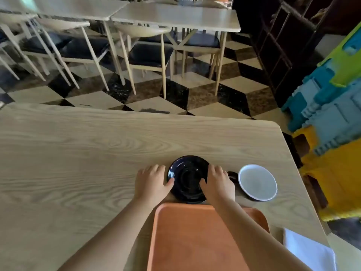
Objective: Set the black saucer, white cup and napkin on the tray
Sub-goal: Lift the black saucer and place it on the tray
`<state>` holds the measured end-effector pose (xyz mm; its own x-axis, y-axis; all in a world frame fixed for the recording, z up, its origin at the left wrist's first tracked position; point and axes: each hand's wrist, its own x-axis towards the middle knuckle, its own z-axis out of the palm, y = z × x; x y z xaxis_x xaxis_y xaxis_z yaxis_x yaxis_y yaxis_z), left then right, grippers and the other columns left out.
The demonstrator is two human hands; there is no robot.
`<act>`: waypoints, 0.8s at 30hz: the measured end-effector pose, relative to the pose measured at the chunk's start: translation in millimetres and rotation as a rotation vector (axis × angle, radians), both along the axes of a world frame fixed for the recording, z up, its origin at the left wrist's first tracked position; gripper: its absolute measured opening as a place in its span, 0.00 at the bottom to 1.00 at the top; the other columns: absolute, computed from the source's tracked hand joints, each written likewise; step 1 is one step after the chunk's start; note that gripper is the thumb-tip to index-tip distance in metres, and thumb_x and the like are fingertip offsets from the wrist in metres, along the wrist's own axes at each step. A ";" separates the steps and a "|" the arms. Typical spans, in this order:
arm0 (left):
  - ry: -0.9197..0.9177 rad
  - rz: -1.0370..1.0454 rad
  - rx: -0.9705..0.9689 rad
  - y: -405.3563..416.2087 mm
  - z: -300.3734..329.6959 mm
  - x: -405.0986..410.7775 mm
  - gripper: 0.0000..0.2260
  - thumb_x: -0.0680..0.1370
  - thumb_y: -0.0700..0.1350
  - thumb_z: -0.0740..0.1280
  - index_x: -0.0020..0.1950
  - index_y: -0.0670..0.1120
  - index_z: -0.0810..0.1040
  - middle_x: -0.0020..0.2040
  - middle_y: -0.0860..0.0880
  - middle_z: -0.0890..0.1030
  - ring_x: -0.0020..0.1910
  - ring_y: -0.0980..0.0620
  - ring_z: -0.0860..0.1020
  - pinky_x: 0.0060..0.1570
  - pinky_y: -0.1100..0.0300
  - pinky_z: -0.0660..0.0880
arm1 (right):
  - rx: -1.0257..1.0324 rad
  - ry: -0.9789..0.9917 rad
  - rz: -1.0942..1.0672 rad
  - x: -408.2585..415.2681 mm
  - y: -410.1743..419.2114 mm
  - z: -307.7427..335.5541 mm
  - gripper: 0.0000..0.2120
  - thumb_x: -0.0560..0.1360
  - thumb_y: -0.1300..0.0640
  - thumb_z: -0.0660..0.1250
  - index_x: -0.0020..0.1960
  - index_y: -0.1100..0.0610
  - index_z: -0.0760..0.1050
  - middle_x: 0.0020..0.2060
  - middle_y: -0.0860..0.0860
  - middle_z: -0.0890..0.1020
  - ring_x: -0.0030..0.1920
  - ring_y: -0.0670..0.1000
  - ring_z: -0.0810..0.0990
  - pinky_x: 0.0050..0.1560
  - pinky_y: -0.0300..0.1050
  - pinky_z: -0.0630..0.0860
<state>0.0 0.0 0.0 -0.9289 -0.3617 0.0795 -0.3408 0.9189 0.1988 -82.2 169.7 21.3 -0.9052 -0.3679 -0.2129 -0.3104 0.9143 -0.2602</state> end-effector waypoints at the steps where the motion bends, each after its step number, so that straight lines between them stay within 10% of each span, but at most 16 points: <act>1: -0.007 -0.007 0.009 -0.7 -4.0 -4.0 0.16 0.70 0.56 0.64 0.43 0.43 0.78 0.39 0.47 0.81 0.40 0.43 0.79 0.41 0.51 0.74 | 0.008 -0.013 -0.028 -2.9 -0.7 -3.5 0.17 0.75 0.53 0.61 0.61 0.59 0.66 0.57 0.55 0.75 0.58 0.56 0.73 0.41 0.45 0.70; 11: -0.016 0.112 0.274 11.0 -16.6 -15.3 0.09 0.70 0.46 0.69 0.42 0.41 0.76 0.46 0.46 0.77 0.47 0.45 0.75 0.45 0.53 0.71 | -0.149 -0.110 -0.182 -9.5 -1.9 -15.4 0.16 0.73 0.64 0.60 0.61 0.61 0.67 0.57 0.59 0.74 0.53 0.63 0.76 0.43 0.48 0.69; 18: -0.009 0.382 0.986 -1.5 -0.1 -4.3 0.06 0.73 0.32 0.65 0.43 0.42 0.78 0.34 0.48 0.77 0.29 0.52 0.78 0.36 0.55 0.79 | -0.455 -0.125 -0.253 -8.2 10.5 5.8 0.19 0.70 0.69 0.58 0.58 0.58 0.75 0.53 0.58 0.81 0.54 0.61 0.76 0.48 0.47 0.71; 24: 0.069 0.349 1.167 5.6 33.6 49.0 0.17 0.75 0.33 0.64 0.40 0.55 0.83 0.33 0.53 0.81 0.37 0.52 0.78 0.42 0.62 0.79 | -0.590 -0.206 -0.290 22.9 35.6 14.7 0.13 0.69 0.66 0.65 0.49 0.54 0.81 0.39 0.48 0.83 0.36 0.39 0.80 0.35 0.26 0.71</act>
